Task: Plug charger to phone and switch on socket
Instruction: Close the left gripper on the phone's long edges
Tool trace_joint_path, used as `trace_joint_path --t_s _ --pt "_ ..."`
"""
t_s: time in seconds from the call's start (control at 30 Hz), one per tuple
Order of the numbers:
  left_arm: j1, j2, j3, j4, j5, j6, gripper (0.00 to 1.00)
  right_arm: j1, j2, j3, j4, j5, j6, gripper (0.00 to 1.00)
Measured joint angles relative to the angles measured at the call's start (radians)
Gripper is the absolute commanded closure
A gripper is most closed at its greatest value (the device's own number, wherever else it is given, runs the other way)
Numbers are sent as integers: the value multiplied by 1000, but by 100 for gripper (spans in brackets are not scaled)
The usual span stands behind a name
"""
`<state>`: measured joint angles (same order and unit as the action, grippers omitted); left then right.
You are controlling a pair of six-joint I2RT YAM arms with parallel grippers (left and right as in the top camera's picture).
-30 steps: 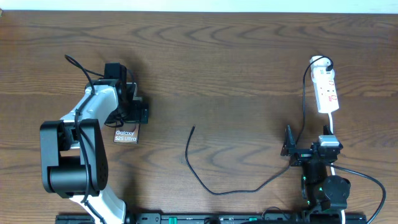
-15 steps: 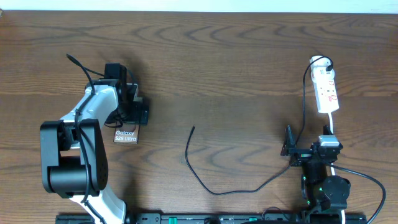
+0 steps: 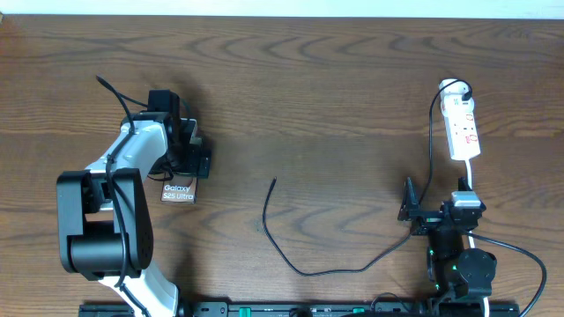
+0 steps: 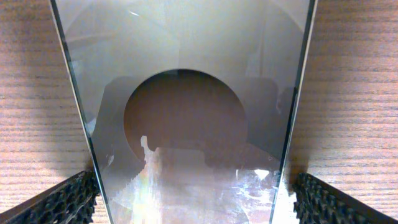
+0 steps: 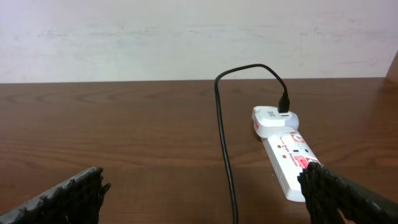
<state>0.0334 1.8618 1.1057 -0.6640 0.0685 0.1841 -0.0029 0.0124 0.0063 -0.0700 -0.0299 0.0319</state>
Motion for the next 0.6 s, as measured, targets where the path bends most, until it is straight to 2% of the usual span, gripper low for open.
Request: trace_joint_path --t_s 0.37,0.6 --pt "0 0 0 0 0 19 1 0 0 0 0 0 0 1" --pt "0 0 0 -1 0 24 9 0 0 0 0 0 0 1"
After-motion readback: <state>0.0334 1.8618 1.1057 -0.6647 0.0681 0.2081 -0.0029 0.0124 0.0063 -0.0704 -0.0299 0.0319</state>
